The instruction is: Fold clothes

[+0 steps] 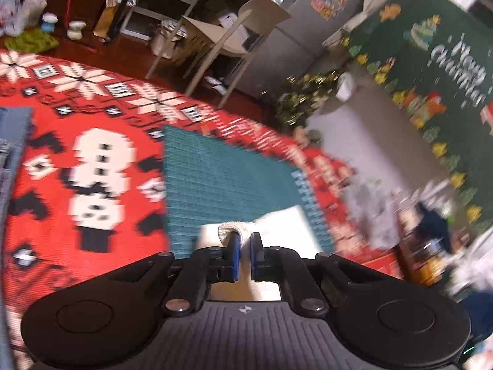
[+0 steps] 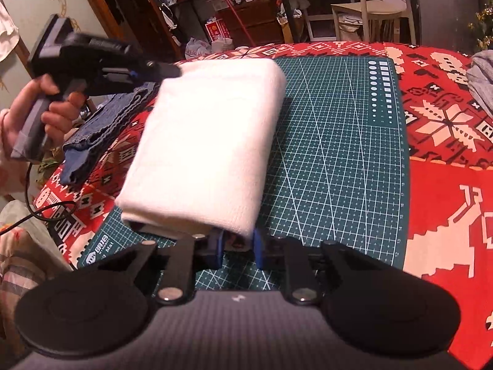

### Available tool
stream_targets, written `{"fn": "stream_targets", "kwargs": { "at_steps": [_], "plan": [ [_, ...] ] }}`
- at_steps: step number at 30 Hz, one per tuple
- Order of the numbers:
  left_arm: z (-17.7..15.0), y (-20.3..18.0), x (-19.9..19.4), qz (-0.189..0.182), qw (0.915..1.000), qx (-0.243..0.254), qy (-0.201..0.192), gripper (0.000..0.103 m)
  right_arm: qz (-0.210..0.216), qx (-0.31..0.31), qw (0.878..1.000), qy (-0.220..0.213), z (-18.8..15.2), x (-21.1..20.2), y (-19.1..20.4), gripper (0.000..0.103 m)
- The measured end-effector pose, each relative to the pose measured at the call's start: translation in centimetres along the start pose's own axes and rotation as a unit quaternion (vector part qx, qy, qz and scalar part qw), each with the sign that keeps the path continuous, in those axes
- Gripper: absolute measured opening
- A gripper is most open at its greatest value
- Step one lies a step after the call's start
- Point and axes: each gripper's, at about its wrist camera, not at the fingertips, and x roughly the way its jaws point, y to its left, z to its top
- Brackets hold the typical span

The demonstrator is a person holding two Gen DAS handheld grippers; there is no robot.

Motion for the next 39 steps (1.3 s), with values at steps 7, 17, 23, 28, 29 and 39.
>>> {"fn": "stream_targets", "kwargs": {
  "at_steps": [7, 17, 23, 28, 29, 39],
  "plan": [
    [-1.2, 2.7, 1.9, -0.016, 0.9997, -0.014, 0.012, 0.007, 0.015, 0.019, 0.999, 0.023, 0.5, -0.8, -0.9, 0.019],
    [-1.2, 2.5, 1.7, -0.019, 0.9994, -0.029, 0.003, 0.008, -0.014, 0.033, 0.999, -0.038, 6.6, -4.2, -4.5, 0.023],
    [-0.8, 1.4, 1.2, -0.008, 0.9998, -0.009, -0.014, 0.008, 0.048, 0.080, 0.995, -0.041, 13.8, 3.8, -5.1, 0.041],
    [-0.8, 1.6, 2.0, -0.001, 1.0000, -0.006, -0.006, 0.009, 0.036, 0.109, 0.993, -0.024, 15.1, 9.3, -4.9, 0.032],
    [-0.9, 1.7, 2.1, 0.000, 1.0000, -0.003, -0.006, 0.009, 0.026, 0.110, 0.993, -0.027, 14.9, 9.7, -4.9, 0.027],
    [-1.1, 2.7, -0.2, -0.025, 0.9979, -0.056, -0.020, 0.020, 0.000, 0.070, 0.996, -0.058, 13.2, 5.2, -3.9, 0.040]
  ]
}}
